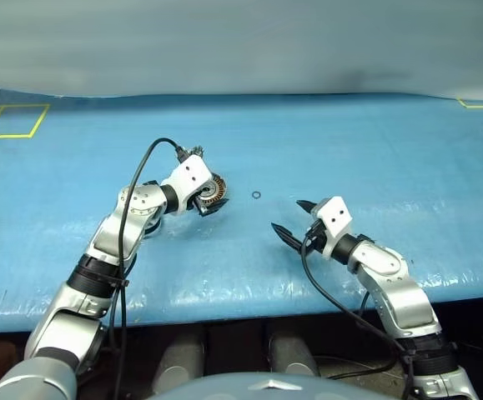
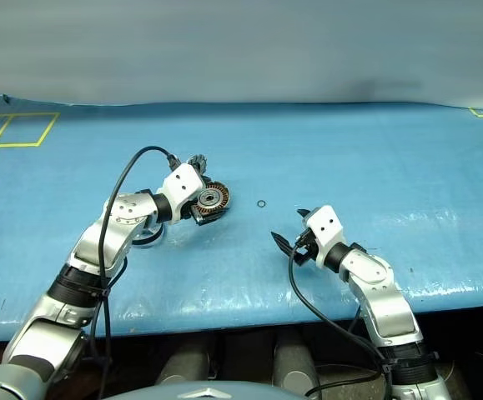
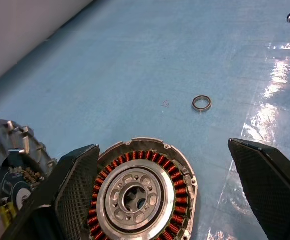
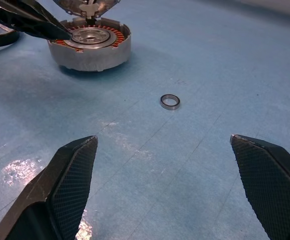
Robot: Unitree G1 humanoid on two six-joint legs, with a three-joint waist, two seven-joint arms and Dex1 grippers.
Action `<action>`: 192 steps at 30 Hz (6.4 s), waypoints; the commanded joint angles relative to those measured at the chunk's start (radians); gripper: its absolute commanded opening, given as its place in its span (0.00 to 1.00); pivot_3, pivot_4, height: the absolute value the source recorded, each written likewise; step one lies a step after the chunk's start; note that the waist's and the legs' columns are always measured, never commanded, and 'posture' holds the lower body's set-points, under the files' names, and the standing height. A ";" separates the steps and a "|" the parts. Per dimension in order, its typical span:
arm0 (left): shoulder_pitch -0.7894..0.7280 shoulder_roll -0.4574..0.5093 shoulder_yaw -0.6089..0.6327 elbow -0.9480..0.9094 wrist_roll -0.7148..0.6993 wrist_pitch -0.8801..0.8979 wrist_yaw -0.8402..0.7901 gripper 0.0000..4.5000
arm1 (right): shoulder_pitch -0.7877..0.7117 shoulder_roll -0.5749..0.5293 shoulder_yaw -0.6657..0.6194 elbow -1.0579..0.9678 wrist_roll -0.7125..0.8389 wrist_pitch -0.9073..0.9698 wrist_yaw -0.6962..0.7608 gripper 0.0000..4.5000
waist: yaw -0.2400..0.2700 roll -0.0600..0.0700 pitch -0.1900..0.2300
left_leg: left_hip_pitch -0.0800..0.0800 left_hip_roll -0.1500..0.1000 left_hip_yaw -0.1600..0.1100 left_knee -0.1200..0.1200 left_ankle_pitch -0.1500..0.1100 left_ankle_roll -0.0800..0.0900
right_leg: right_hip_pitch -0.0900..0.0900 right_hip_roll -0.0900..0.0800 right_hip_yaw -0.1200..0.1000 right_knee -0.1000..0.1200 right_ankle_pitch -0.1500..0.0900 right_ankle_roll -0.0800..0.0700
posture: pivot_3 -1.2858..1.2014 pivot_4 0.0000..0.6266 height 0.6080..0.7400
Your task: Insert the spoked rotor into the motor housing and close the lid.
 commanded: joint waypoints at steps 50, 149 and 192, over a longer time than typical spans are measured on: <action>-0.231 0.116 -0.286 0.212 0.455 -0.190 -0.345 1.00 | -0.055 -0.048 0.037 -0.091 -0.016 0.072 0.035 0.99 | -0.003 -0.003 0.002 | -0.001 0.000 0.000 0.001 0.000 0.000 | 0.000 0.001 0.000 0.001 0.000 0.001 | 0.52 0.24 1.00; -0.146 0.142 -0.278 0.097 0.352 -0.542 -0.598 0.53 | 0.003 -0.038 -0.012 -0.132 -0.028 0.048 -0.056 1.00 | -0.003 -0.003 0.002 | 0.000 0.000 -0.001 0.004 0.000 0.000 | 0.002 0.001 0.001 0.002 0.000 0.001 | 0.52 0.24 1.00; 0.231 0.130 0.159 -0.222 -0.422 -0.087 -0.510 0.96 | -0.040 0.008 -0.032 -0.008 -0.033 -0.015 -0.079 1.00 | -0.005 -0.003 0.002 | 0.000 0.002 -0.001 0.004 0.000 0.000 | 0.001 0.002 0.001 0.002 0.000 -0.003 | 0.52 0.24 1.00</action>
